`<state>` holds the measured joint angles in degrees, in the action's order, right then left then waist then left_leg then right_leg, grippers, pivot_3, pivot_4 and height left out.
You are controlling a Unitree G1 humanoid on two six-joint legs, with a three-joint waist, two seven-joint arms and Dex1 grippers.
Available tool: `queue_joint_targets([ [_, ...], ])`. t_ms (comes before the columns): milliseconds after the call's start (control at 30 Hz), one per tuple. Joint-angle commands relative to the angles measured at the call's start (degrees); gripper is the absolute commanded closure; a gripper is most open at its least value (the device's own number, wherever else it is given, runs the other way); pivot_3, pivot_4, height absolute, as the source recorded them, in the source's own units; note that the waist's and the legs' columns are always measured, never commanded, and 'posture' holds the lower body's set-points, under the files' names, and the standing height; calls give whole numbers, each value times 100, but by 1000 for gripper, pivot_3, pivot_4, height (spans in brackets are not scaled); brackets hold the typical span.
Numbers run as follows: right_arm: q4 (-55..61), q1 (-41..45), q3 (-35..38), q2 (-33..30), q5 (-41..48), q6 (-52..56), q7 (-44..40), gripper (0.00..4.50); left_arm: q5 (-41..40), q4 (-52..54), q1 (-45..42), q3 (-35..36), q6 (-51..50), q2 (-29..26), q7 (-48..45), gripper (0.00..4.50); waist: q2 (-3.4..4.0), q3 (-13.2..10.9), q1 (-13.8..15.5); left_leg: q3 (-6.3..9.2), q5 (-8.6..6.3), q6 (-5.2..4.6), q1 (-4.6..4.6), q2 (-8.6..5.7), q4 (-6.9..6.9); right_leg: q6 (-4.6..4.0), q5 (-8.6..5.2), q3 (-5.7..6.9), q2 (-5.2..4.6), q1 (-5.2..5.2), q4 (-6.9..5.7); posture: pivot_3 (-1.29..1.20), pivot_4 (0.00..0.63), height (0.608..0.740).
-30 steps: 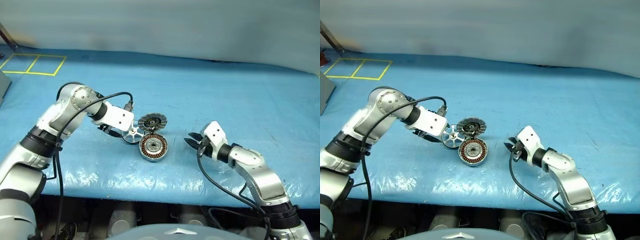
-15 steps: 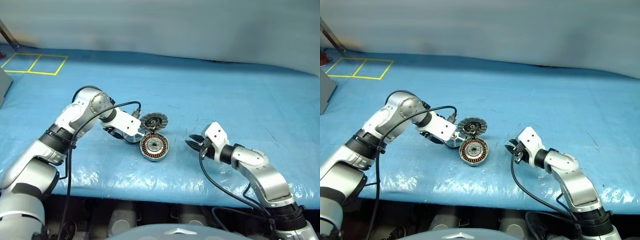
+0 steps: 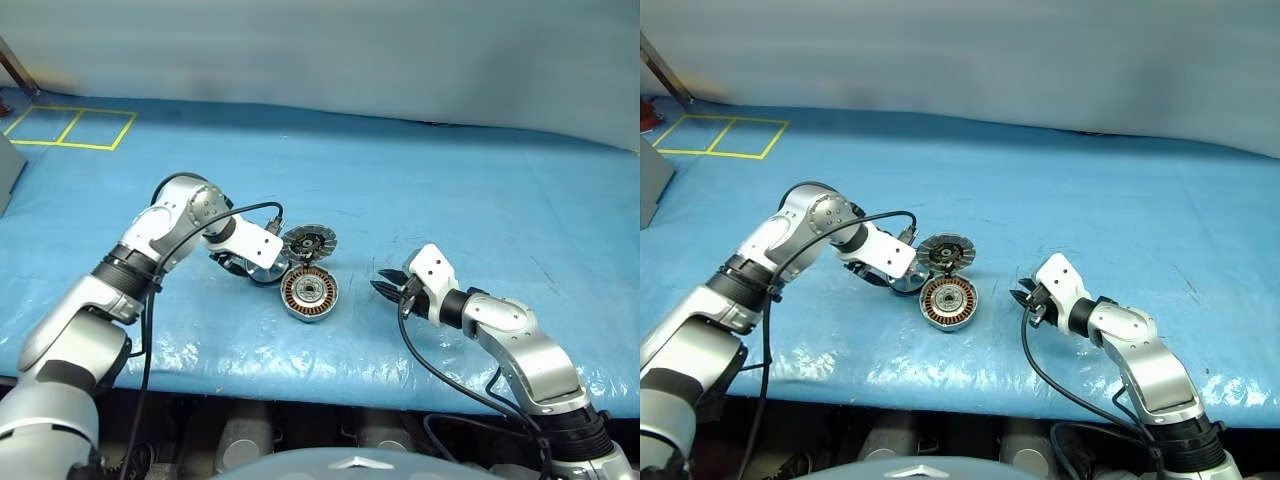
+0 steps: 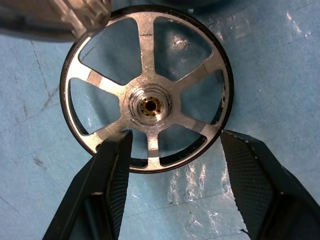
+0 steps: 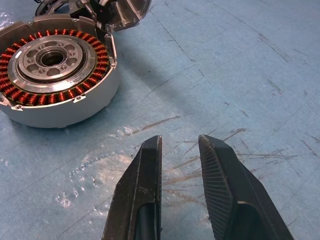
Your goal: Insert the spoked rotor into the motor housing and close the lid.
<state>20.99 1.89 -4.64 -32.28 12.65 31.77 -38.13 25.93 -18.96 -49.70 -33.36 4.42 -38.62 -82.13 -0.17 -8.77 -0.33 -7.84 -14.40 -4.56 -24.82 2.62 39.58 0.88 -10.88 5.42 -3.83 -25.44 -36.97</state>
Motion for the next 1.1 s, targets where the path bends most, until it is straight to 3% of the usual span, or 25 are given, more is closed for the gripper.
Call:
queue_joint_targets([
  [33,187,23,29,-33,3,-88,11,3298,34,-80,-147,37,95,75,108,1731,0,0,-1,0,-1,-2,-1,0,2,1,0,0,0,0,0,0,150,740],
  [100,190,20,15,-29,-2,-93,10,3298,75,-147,-176,58,138,107,198,2104,0,0,-2,0,-2,-3,-2,0,3,1,1,-1,0,-1,-1,0,150,740],
  [200,189,22,6,-34,-6,-100,8,3298,82,-208,-204,91,153,157,275,3078,0,0,1,0,-2,-3,-2,0,3,1,1,-1,0,-1,-1,0,150,740],
  [700,34,111,-16,-24,-42,-180,-21,3298,-436,690,-306,411,-280,-229,-521,3078,0,0,-7,1,0,-1,-5,0,19,2,2,-1,0,0,-9,0,150,740],
  [867,15,134,-38,-25,-51,-185,-39,3298,-125,359,-454,448,-343,-124,196,3078,0,0,-2,1,-1,-2,-4,1,27,3,2,-3,0,0,-17,0,150,740],
  [1100,18,179,-34,-31,-46,-197,-58,3298,-6,-118,-390,239,-264,84,402,3078,0,0,-7,-1,-5,-11,-3,1,33,5,3,-5,0,0,-24,0,150,740],
])
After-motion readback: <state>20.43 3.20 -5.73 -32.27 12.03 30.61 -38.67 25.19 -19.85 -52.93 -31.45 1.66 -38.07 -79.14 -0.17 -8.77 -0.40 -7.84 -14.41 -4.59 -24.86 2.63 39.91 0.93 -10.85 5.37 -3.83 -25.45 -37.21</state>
